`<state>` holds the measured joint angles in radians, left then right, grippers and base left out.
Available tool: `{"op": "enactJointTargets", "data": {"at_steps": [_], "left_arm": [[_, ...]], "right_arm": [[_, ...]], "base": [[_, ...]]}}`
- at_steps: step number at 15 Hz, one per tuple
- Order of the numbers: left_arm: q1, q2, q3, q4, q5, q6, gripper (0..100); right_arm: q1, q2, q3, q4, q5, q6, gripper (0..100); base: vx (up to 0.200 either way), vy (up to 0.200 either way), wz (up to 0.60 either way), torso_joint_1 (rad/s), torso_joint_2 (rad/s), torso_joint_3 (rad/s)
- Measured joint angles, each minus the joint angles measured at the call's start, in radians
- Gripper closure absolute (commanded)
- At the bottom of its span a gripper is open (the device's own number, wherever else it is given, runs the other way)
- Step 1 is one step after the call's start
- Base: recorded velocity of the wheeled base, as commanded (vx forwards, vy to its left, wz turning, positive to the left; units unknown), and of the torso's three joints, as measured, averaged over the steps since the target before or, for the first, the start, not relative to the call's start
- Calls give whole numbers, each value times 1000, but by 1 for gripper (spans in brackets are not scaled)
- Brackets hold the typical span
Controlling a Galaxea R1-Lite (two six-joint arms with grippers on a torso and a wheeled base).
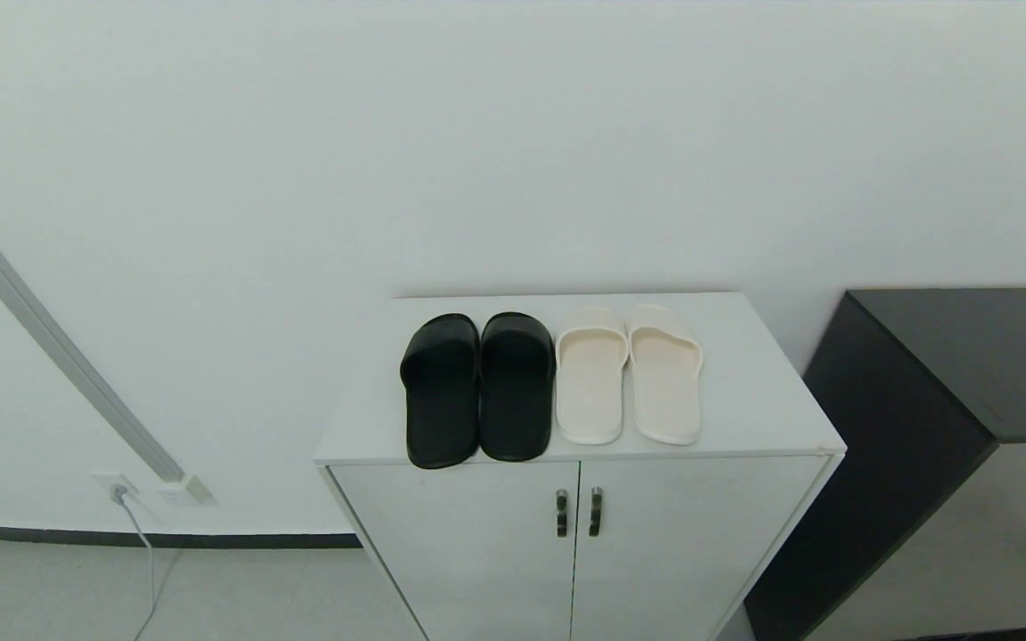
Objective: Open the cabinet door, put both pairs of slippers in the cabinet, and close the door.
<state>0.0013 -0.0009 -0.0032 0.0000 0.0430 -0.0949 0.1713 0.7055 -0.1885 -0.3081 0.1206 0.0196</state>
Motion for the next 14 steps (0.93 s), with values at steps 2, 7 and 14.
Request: {"op": "enactJointTargets", "data": {"at_steps": [2,7,14], "left_arm": [[0,0,0,0,0,0,100],[0,0,0,0,-10,2,100],[0,0,0,0,-8,-8,100]], "right_arm": [[90,191,-11,-151,-52,42,0],[469,563,-200,-291,-374,160,0],[686,1002,-663,-310,-743,244,0]], "base": [[0,0,0,0,0,0],[0,0,0,0,0,0],[0,0,0,0,0,0]]}}
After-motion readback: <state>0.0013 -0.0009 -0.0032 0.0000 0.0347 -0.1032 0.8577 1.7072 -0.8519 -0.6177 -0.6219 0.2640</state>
